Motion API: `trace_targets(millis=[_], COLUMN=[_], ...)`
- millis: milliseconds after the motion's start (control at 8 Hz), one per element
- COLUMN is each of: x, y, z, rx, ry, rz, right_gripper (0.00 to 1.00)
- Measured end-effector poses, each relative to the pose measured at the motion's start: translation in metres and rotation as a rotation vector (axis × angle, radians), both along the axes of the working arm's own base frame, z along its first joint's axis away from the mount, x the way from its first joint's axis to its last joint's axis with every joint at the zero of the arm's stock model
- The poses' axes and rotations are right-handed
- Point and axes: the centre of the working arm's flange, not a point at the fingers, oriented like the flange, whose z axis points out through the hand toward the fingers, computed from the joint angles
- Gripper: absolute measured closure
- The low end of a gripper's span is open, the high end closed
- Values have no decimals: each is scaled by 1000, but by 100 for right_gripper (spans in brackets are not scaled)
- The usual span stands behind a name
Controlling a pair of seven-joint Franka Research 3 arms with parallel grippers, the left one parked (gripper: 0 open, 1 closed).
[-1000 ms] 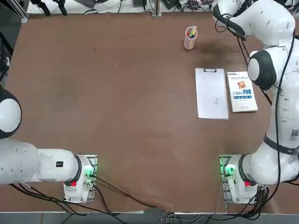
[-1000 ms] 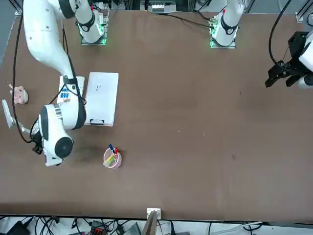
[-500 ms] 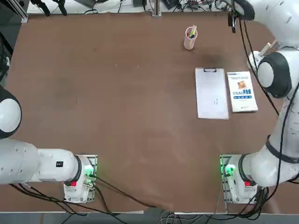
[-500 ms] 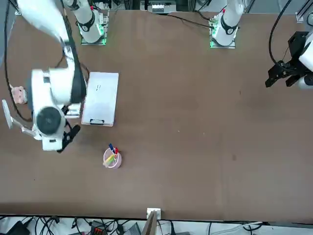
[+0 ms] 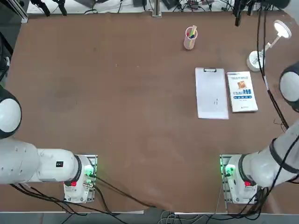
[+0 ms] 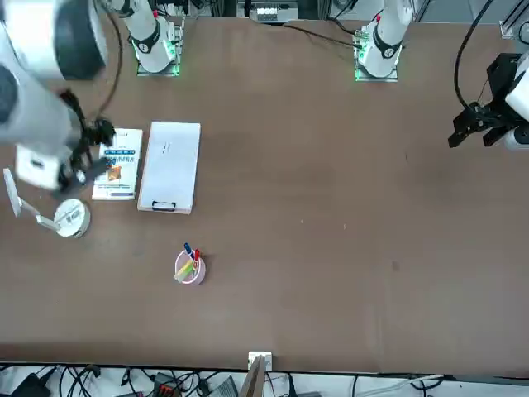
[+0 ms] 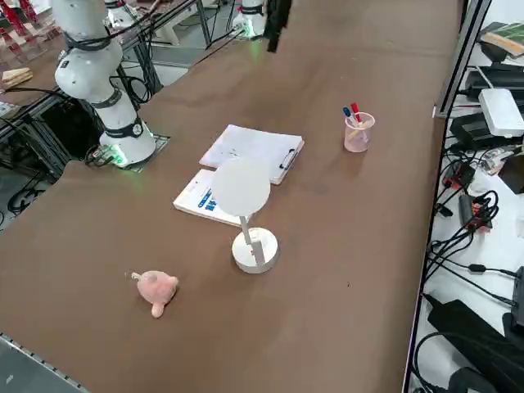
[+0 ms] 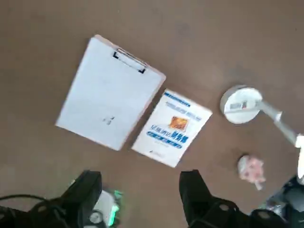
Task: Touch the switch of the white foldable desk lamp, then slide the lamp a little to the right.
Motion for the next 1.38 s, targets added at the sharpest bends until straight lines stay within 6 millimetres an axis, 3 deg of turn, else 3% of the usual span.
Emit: trace_targets(millis=[375, 500, 625, 1125, 1375], x=[-74, -88, -90, -43, -35], y=[-13, -17, -21, -40, -47], z=[67, 84, 96, 89, 90], rx=[53, 66, 81, 103, 115], ry=[-103, -164, -219, -301, -324], rz=[-204, -256, -288, -395, -444], right_gripper=[0, 0, 0, 0, 0])
